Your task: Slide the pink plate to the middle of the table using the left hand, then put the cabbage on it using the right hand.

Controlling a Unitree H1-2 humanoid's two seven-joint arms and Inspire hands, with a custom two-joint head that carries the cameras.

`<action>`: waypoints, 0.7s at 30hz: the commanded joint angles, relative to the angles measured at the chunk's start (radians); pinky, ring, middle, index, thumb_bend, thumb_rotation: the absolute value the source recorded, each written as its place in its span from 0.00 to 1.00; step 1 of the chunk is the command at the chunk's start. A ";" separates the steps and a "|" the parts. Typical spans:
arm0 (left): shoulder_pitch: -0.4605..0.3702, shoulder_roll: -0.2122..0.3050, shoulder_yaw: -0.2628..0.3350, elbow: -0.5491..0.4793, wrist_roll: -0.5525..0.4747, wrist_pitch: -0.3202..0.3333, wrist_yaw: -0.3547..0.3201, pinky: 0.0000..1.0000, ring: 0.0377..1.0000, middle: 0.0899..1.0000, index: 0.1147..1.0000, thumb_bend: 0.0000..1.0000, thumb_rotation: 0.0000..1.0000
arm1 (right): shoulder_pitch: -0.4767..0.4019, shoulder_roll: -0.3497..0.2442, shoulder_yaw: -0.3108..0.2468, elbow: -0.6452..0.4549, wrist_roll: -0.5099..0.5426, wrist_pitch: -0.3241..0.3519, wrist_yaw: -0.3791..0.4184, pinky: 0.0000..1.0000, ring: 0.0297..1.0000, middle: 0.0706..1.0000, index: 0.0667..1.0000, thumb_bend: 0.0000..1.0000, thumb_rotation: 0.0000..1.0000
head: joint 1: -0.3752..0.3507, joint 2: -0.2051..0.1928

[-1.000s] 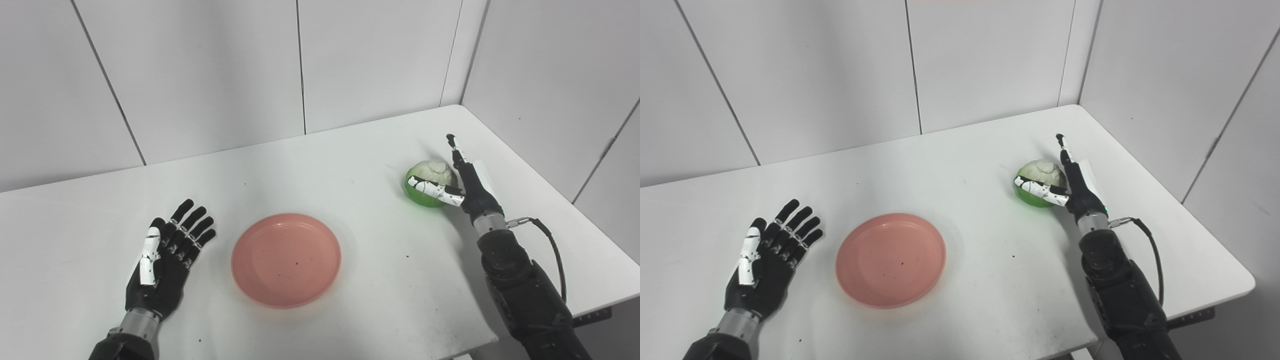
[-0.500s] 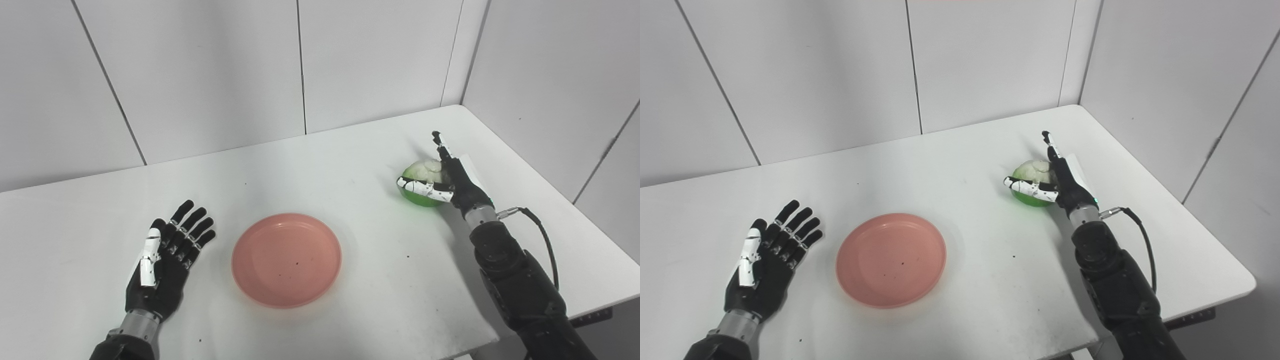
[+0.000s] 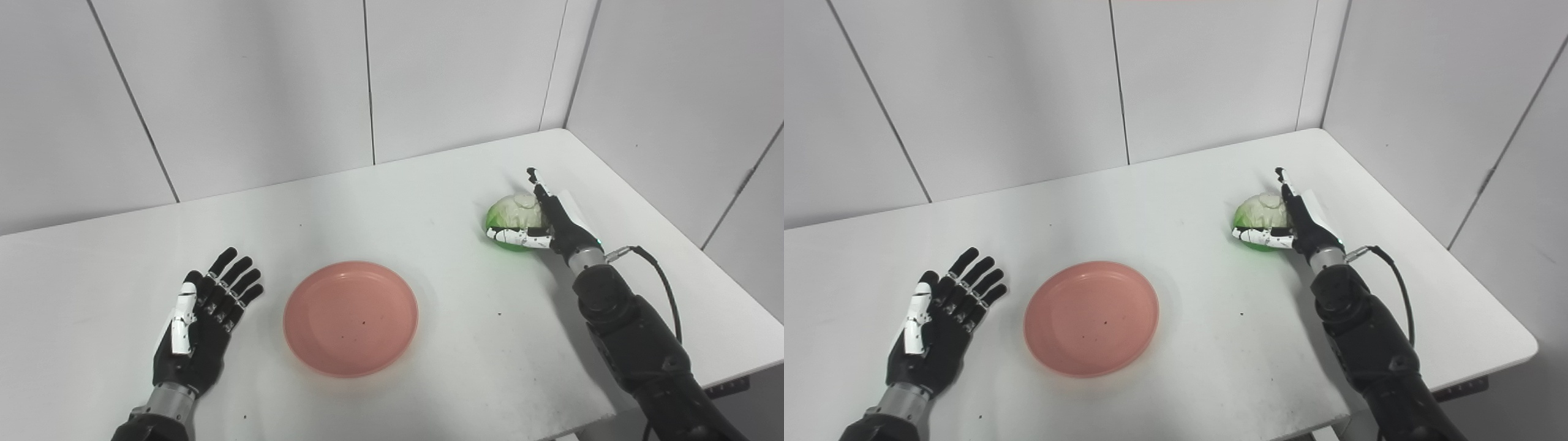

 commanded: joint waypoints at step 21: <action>0.032 -0.005 -0.012 0.013 0.009 0.028 0.009 0.86 0.85 0.85 0.84 0.40 1.00 | -0.074 0.063 -0.028 0.082 0.050 -0.158 -0.149 0.40 0.43 0.42 0.47 0.53 0.00 | 0.010 -0.002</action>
